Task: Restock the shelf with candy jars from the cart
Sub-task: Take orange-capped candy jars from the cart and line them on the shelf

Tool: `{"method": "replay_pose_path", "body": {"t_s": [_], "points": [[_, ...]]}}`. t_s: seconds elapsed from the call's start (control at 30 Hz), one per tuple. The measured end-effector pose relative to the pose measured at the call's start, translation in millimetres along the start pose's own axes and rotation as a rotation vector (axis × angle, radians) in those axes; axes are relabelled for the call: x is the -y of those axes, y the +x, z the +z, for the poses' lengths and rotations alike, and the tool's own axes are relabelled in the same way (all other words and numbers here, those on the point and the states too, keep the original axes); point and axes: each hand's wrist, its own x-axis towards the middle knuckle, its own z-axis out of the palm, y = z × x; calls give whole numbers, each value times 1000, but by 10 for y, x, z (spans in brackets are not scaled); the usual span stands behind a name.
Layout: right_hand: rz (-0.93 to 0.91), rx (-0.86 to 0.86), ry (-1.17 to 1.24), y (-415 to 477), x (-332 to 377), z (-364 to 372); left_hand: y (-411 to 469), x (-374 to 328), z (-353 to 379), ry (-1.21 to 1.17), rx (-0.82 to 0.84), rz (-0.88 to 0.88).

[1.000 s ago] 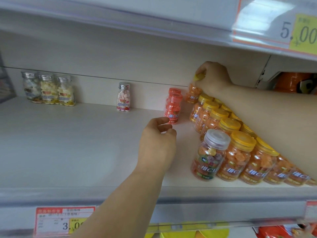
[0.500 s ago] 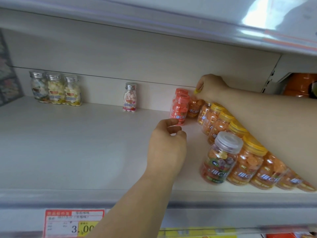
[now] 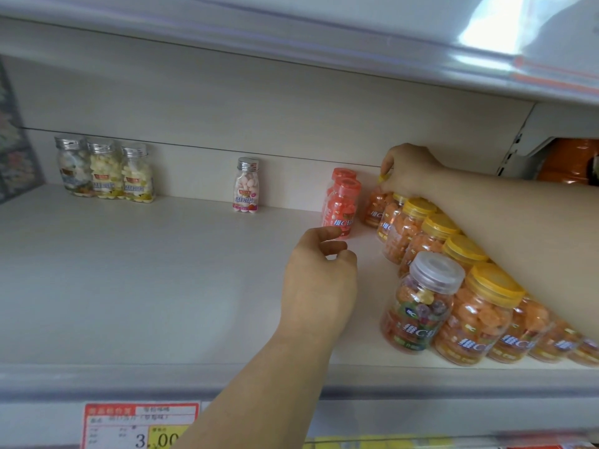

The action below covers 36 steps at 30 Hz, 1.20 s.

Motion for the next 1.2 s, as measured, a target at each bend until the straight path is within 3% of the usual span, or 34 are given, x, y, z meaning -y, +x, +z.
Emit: {"method": "replay_pose_path", "body": {"t_s": [0.47,1.2], "points": [[70,-77,-119,49,-78,22,1,-3,3,-6,5,-8],[158,-11,-46,145,-109,99,42,45,16,17,1,-4]]}}
